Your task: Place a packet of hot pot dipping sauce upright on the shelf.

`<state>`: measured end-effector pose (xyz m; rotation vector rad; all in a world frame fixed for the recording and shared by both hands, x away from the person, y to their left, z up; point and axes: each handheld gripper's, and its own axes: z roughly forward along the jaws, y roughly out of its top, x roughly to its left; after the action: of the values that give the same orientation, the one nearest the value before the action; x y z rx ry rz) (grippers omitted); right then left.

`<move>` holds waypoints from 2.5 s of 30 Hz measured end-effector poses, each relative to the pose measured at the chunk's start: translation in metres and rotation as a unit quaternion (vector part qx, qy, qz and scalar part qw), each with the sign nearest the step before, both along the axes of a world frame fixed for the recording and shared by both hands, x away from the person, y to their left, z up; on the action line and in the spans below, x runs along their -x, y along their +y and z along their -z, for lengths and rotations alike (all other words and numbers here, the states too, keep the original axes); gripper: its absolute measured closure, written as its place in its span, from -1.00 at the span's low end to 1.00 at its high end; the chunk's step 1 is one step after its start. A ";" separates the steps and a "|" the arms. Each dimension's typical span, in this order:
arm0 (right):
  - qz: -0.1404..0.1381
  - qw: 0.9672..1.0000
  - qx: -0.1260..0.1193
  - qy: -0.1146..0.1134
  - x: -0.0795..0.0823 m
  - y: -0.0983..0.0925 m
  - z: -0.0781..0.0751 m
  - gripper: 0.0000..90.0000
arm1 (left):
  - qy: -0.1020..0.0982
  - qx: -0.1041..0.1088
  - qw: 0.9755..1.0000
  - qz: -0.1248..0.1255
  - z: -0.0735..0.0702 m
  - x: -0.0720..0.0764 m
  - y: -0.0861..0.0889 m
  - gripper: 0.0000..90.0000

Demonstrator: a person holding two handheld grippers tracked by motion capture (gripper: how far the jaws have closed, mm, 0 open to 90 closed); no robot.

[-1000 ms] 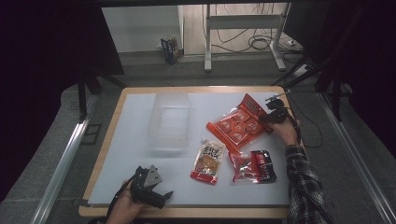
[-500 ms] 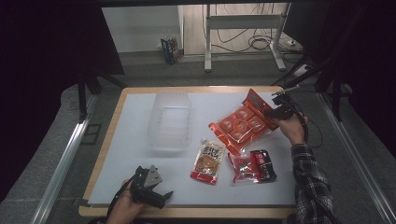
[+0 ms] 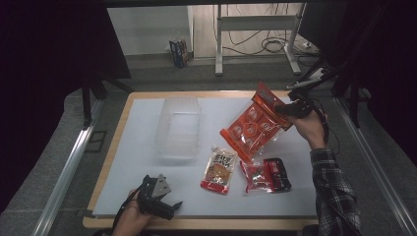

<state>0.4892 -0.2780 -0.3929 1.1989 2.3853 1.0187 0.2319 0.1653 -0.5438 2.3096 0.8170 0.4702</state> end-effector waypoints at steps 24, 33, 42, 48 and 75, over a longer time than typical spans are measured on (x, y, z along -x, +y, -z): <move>-0.099 0.994 -0.036 -0.028 0.039 0.059 -0.057 0.97 | -0.011 -0.009 1.000 0.004 -0.001 0.002 -0.002 -0.97; -0.137 0.989 -0.020 -0.048 0.050 0.091 -0.069 0.98 | -0.027 -0.008 1.000 -0.003 -0.004 0.003 -0.001 -0.99; -0.148 0.987 -0.002 -0.061 0.054 0.114 -0.079 0.98 | -0.031 -0.003 0.999 -0.011 -0.006 0.002 0.002 -1.00; -0.161 0.984 -0.001 -0.074 0.056 0.124 -0.089 0.98 | -0.028 0.014 0.999 -0.019 -0.008 0.002 0.003 -1.00; -0.158 0.982 -0.044 -0.094 0.039 0.173 -0.126 0.98 | -0.007 0.135 0.991 -0.017 -0.019 0.002 0.017 -1.00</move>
<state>0.4501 -0.1047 -0.2671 0.7228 2.4475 1.2821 0.2295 0.1825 -0.5246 2.0444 0.8593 0.3658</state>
